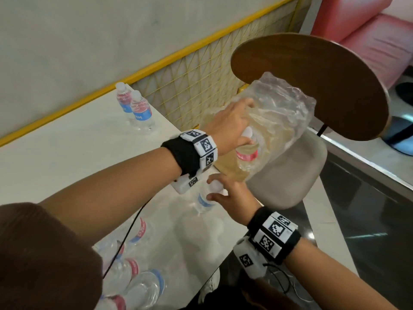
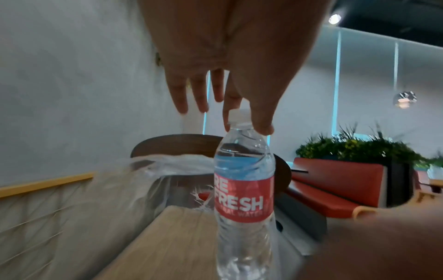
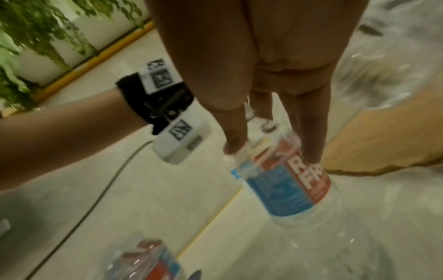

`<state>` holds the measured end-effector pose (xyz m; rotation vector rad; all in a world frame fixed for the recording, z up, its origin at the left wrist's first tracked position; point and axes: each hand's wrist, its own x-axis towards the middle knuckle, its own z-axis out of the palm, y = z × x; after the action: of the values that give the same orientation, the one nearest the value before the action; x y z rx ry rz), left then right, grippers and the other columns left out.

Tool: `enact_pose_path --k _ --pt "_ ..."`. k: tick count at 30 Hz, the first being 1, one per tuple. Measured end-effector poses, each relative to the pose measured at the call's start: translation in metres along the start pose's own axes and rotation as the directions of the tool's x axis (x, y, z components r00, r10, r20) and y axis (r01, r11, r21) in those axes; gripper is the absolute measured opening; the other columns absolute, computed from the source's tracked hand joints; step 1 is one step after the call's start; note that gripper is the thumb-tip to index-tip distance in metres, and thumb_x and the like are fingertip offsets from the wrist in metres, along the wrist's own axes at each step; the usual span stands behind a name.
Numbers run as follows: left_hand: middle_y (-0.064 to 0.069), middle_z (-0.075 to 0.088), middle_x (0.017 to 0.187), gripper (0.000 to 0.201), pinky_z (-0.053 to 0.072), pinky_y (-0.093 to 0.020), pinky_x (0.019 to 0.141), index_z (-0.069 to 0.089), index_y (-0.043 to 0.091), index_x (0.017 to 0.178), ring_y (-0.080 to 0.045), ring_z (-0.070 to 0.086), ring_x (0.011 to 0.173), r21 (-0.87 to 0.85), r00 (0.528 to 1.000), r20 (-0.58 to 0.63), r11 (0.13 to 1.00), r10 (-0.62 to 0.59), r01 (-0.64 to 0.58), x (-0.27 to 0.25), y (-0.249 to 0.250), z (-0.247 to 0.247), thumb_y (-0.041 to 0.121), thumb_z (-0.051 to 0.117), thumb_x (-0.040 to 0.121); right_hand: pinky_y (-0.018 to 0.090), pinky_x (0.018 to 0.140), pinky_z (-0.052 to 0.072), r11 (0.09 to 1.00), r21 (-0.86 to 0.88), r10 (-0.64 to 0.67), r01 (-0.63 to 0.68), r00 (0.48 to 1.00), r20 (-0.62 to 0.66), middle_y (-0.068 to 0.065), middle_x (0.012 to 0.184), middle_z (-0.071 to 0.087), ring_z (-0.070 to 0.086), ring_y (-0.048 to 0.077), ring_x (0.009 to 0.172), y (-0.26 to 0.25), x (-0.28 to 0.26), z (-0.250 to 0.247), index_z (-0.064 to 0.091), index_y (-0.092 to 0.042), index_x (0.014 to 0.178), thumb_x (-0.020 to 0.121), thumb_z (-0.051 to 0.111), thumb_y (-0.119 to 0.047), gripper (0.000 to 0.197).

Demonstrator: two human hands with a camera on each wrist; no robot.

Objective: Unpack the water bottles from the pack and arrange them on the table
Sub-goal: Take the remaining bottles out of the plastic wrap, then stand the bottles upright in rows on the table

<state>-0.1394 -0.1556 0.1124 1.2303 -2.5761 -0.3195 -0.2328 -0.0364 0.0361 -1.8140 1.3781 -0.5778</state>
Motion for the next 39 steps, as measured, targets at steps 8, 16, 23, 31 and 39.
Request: enact_pose_path --k 8,16,23,31,39 --pt "-0.005 0.055 0.081 0.029 0.035 -0.031 0.059 0.044 0.013 0.091 -0.024 0.050 0.076 -0.182 0.958 0.024 0.941 -0.286 0.285 -0.056 -0.033 -0.054 0.039 0.057 0.091 0.026 0.065 0.034 0.947 -0.105 0.261 -0.305 0.916 -0.303 0.010 0.081 0.056 0.056 0.030 0.077 0.022 0.013 -0.055 0.056 -0.015 0.115 0.089 0.061 -0.018 0.027" --pt "-0.003 0.054 0.087 0.033 0.037 -0.030 0.066 0.044 0.016 0.090 -0.022 0.052 0.081 0.123 0.832 0.388 0.917 -0.397 0.380 -0.109 -0.055 -0.056 0.044 0.061 0.086 0.022 0.069 0.036 0.971 -0.128 0.175 -0.200 0.968 -0.181 0.004 0.091 0.062 0.054 0.023 0.084 0.014 0.000 -0.068 0.060 -0.021 0.107 0.082 0.070 -0.020 0.026" --pt "-0.006 0.047 0.095 0.040 0.036 -0.030 0.067 0.048 0.005 0.110 -0.022 0.046 0.081 0.343 0.638 0.603 0.877 -0.480 0.336 -0.139 -0.050 -0.043 0.038 0.058 0.090 0.029 0.079 0.044 0.995 -0.095 -0.014 0.033 0.981 0.193 0.002 0.105 0.065 0.057 0.022 0.094 -0.030 0.008 0.017 0.056 -0.027 0.105 0.082 0.067 -0.018 0.028" --pt "-0.005 0.056 0.119 0.061 0.041 -0.028 0.074 0.037 0.023 0.140 -0.024 0.056 0.108 0.326 0.566 0.671 0.876 -0.479 0.355 -0.175 -0.054 -0.038 0.030 0.065 0.086 0.018 0.069 0.031 0.980 -0.185 -0.031 0.067 0.981 0.191 0.007 0.110 0.060 0.055 0.024 0.098 -0.052 0.058 0.034 0.053 -0.018 0.115 0.086 0.058 -0.004 0.033" --pt "-0.009 0.053 0.134 0.045 0.041 -0.029 0.095 0.050 0.012 0.133 -0.025 0.051 0.123 0.324 0.616 0.558 0.830 -0.556 0.454 -0.184 -0.069 -0.038 0.024 0.060 0.091 0.027 0.070 0.038 0.957 -0.288 0.081 -0.031 0.983 0.165 0.013 0.114 0.056 0.051 0.024 0.084 -0.060 0.105 0.032 0.048 -0.019 0.119 0.088 0.058 -0.012 0.033"
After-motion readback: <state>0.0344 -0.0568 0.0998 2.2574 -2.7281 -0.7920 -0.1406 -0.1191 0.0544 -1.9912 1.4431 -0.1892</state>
